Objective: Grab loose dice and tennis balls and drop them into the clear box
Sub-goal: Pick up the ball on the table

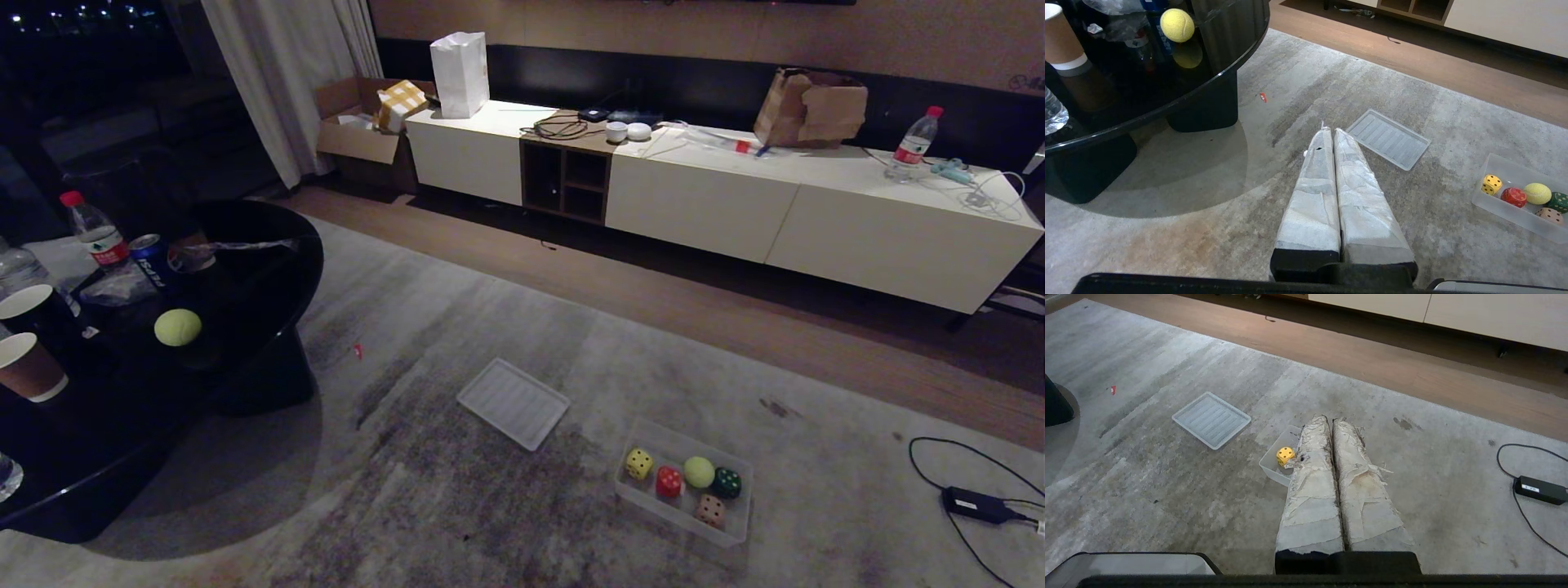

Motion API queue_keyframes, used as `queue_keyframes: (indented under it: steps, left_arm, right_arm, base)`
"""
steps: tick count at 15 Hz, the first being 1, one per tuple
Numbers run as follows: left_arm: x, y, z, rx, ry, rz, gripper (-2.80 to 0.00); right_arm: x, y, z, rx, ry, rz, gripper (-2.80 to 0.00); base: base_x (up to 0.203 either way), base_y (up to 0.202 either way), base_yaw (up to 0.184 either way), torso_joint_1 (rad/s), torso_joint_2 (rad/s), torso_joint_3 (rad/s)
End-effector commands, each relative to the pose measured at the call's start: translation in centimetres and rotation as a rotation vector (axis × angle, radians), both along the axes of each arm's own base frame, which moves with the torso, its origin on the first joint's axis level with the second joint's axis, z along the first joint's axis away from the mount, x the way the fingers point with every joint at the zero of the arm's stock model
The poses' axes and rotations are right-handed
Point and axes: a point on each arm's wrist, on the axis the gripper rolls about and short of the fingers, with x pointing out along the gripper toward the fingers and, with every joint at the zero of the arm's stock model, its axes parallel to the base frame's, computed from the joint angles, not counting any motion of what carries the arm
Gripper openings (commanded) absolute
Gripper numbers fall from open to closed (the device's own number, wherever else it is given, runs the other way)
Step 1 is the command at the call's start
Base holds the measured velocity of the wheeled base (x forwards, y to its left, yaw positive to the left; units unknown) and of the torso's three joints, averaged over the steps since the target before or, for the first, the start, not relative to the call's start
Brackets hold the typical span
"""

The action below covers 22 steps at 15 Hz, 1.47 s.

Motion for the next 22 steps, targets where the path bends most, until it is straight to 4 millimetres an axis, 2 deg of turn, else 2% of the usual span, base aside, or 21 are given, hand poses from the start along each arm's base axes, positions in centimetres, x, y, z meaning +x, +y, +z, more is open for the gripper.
queue_keyframes:
  steps: [1,8,22]
  left_arm:
    - [0.02,0.0,-0.03,0.0,0.002,0.001,-2.8]
    - [0.02,0.01,-0.03,0.002,0.002,0.001,-2.8]
    - [0.02,0.01,-0.03,0.002,0.002,0.001,-2.8]
  right_arm:
    - [0.07,0.0,-0.21,0.0,0.009,0.001,-2.8]
    - [0.06,0.0,-0.18,0.0,0.009,0.002,-2.8]
    - [0.07,0.0,-0.22,0.0,0.01,0.002,-2.8]
  base:
    - [0.0,0.0,0.0,0.002,0.0,0.027]
    - [0.0,0.0,0.008,0.0,0.0,0.0]
    - [0.001,-0.007,0.162,0.002,0.0,0.003]
